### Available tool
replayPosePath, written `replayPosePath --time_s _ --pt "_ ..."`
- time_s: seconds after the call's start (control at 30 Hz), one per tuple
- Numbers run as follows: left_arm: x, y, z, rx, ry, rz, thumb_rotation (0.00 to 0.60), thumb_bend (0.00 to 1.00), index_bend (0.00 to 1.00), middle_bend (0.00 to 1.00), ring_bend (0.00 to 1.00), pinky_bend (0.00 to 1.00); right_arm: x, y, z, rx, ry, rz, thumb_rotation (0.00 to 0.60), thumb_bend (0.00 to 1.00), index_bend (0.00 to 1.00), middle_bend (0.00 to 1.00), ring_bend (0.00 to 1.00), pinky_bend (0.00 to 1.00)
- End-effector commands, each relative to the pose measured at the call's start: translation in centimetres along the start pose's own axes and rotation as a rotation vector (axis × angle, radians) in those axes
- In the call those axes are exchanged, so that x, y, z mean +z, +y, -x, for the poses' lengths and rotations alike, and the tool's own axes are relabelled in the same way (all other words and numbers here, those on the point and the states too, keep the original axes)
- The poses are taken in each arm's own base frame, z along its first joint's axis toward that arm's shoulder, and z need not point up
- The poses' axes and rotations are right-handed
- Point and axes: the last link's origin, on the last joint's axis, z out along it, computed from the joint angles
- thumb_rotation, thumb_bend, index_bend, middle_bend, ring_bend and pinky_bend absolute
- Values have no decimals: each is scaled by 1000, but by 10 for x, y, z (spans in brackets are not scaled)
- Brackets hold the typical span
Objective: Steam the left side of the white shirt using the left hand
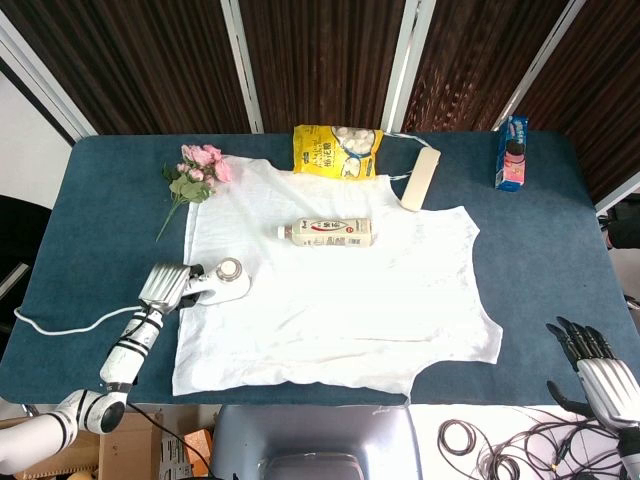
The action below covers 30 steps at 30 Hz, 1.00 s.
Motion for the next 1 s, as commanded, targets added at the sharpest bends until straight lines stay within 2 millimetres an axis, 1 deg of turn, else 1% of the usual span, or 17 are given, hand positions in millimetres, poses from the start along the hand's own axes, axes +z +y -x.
replayPosePath --time_s 0.03,0.13,0.23,0.37,0.43,0.53,0.6,0.7,0.77,0.87,1.0 --pt "-24 5 -6 -3 -11 38 600 536 694 846 908 831 0 -1 0 -1 0 -1 600 310 0 0 0 0" --pt "-28 7 -16 17 14 46 600 536 694 847 907 831 0 -1 0 -1 3 -2 600 310 0 0 0 0" --pt "-22 2 -30 -14 70 14 600 536 694 846 908 831 -1 -1 0 -1 4 -3 600 310 0 0 0 0" --pt "-7 -15 -48 -101 159 -64 600 536 694 845 902 830 -2 -1 0 0 6 -4 600 310 0 0 0 0" --pt "0 -27 -50 -115 182 -103 600 536 694 842 900 828 -2 -1 0 0 6 -4 600 309 0 0 0 0" --pt "8 -47 -46 -102 175 -146 600 532 694 827 879 810 -2 0 -1 1 6 -4 600 310 0 0 0 0" --pt "9 -61 -39 -85 143 -161 600 528 694 813 857 789 -2 0 -1 3 9 -2 600 310 0 0 0 0" --pt "9 -69 -32 -68 114 -158 600 521 695 793 827 759 -2 0 -1 3 10 -1 600 310 0 0 0 0" --pt "4 -84 -18 -71 70 -181 600 514 695 780 810 743 -1 0 0 0 5 -2 600 309 0 0 0 0" --pt "4 -92 -11 -97 63 -181 600 498 695 760 783 718 0 -1 1 -3 0 1 600 310 0 0 0 0" --pt "3 -94 -4 -91 41 -159 600 466 694 712 723 666 2 -2 2 -8 -7 3 600 310 0 0 0 0"
